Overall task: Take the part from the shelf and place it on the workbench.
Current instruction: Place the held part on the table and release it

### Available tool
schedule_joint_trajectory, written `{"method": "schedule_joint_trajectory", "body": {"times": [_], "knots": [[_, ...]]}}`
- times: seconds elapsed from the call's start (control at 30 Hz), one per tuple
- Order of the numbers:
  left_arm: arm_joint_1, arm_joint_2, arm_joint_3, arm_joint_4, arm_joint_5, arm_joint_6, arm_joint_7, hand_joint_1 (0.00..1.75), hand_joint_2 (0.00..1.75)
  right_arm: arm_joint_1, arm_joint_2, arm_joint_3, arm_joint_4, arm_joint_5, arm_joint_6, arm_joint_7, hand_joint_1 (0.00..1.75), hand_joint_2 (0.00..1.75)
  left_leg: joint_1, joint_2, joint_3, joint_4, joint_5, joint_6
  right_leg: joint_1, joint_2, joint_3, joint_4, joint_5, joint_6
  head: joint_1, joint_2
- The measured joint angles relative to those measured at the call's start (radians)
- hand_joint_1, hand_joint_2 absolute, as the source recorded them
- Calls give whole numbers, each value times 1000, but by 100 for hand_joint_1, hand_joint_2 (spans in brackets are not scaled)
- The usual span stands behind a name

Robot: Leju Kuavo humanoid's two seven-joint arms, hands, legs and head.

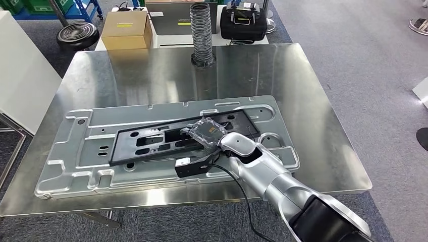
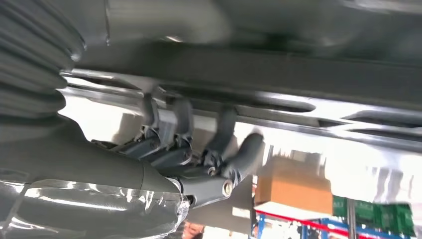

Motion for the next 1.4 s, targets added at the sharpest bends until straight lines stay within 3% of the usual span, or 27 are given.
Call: {"method": "schedule_joint_trajectory", "body": {"times": [0.07, 0.17, 0.2, 0.23, 0.27, 0.33, 0.4, 0.5, 0.57, 0.67, 0.7, 0.73, 0.77, 0.87, 0.93, 1.07, 1.13, 1.2, 1.23, 1.27, 1.3, 1.4], "knots": [[0, 0, 0, 0, -2, 2, -2, 0, 0, -4, 2, 5, 16, 9, 1, -3, 0, 0, 0, 1, -15, 41, -29, -9, -7, -1, 9, -17, 9, -7, -1, 0], [0, 2, 0, 0, -5, 3, -4, 0, 0, -6, 5, 13, 36, 16, 0, -10, 0, 0, 3, 2, -96, 221, -119, -20, -8, -2, 13, -22, 11, -11, -3, 0], [1, 2, 1, 0, -6, 4, -4, 0, 0, -5, 5, 15, 41, 14, 0, -13, 0, 0, 4, 2, -118, 267, -133, -23, -8, -2, 13, -21, 10, -11, -3, 0], [2, 2, 1, 0, -8, 4, -5, 0, 0, -5, 5, 16, 46, 10, -1, -16, 0, 0, 5, 2, -123, 278, -126, -26, -9, -1, 13, -18, 9, -10, -3, 0], [3, 2, 1, 0, -9, 4, -5, 0, 0, -5, 5, 17, 49, 3, -1, -20, 0, 0, 7, 2, -108, 246, -101, -28, -10, 0, 12, -14, 7, -8, -3, 0], [2, 2, 1, 0, -14, 2, -6, 0, 0, -5, 3, 13, 48, -32, -3, -37, 0, 0, 12, 3, -41, 112, -38, -30, -12, 2, 11, -2, -1, 0, -3, 0], [0, 2, 0, 0, -20, -4, -6, 0, 0, -1, -2, 1, 35, -100, -4, -73, 0, 0, 12, 1, 3, 24, -12, -21, -9, 3, 6, 11, -8, 10, -4, 0], [0, 2, 0, 0, -28, -11, -6, 0, 0, 25, -24, -48, -35, -266, 12, -155, 0, 0, 9, -2, 4, 14, -11, 2, -7, 4, 2, 15, -9, 23, -5, 0], [1, 1, 0, 0, -29, -15, -6, 0, 0, 57, -46, -103, -117, -412, 49, -206, 0, 0, 10, -1, 4, 10, -7, 15, -11, 3, -11, 45, -32, 34, -2, 0], [1, 1, 2, 0, -24, -14, -8, 0, 0, 132, -76, -208, -281, -681, 111, -271, 0, 0, 9, -1, 2, 9, -6, 26, -14, 2, -94, 225, -125, 45, 3, 0], [2, 1, 4, 0, -18, -12, -11, 0, 0, 166, -85, -246, -342, -769, 121, -289, 0, 0, 9, -1, 2, 9, -7, 27, -14, 2, -121, 283, -144, 46, 3, 0], [3, 1, 7, 0, -12, -10, -15, 0, 0, 203, -92, -283, -407, -853, 124, -308, 0, 0, 8, -2, 3, 9, -8, 28, -14, 2, -134, 308, -145, 45, 3, 0], [5, 0, 12, 0, -5, -6, -20, 0, 0, 241, -98, -323, -478, -932, 119, -326, 0, 0, 6, -4, 4, 9, -8, 28, -13, 2, -127, 291, -126, 42, 3, 0], [11, -5, 26, 0, 12, -1, -38, 0, 0, 346, -116, -432, -700, -1076, 48, -365, 0, 0, 0, -7, 7, 9, -10, 26, -5, 0, -31, 87, -32, 20, 2, 0], [15, -10, 37, 0, 20, 1, -52, 0, 0, 419, -132, -493, -841, -1118, -12, -381, 0, 0, -1, -8, 8, 7, -12, 20, 1, -3, 2, 14, -12, 11, 2, 0], [24, -13, 56, 0, 29, 10, -75, 0, 0, 580, -168, -597, -1058, -1200, -45, -406, 0, 0, -1, -4, 19, 4, -24, 0, -4, -5, 20, -16, -2, 2, 2, 0], [26, -14, 64, 0, 30, 17, -77, 0, 0, 664, -177, -643, -1137, -1225, -21, -414, 0, 0, -1, 2, -7, 78, -81, -7, -9, -7, 31, -32, 7, -2, 0, 0], [26, -14, 69, 0, 30, 27, -75, 0, 0, 750, -181, -691, -1196, -1236, 17, -415, 0, 0, 0, 3, -58, 208, -156, -11, -8, -10, 30, -31, 9, -4, -1, 0], [26, -14, 72, 0, 29, 31, -74, 0, 0, 790, -182, -716, -1216, -1237, 35, -415, 0, 0, 1, 3, -73, 252, -173, -12, -8, -10, 27, -29, 9, -4, -2, 0], [27, -14, 75, 0, 28, 35, -73, 0, 0, 825, -181, -740, -1232, -1236, 48, -415, 0, 0, 1, 3, -73, 262, -172, -12, -7, -11, 23, -26, 9, -4, -2, 0], [28, -14, 78, 0, 26, 37, -72, 0, 0, 856, -180, -763, -1245, -1234, 55, -415, 0, 0, 1, 3, -49, 228, -150, -11, -7, -9, 19, -22, 9, -4, -2, 0], [28, -13, 84, 0, 22, 39, -75, 0, 0, 930, -175, -826, -1272, -1235, 64, -415, 0, 0, -2, 2, 62, 30, -74, 1, -5, -6, 10, -6, 8, 3, -1, 0]]}}
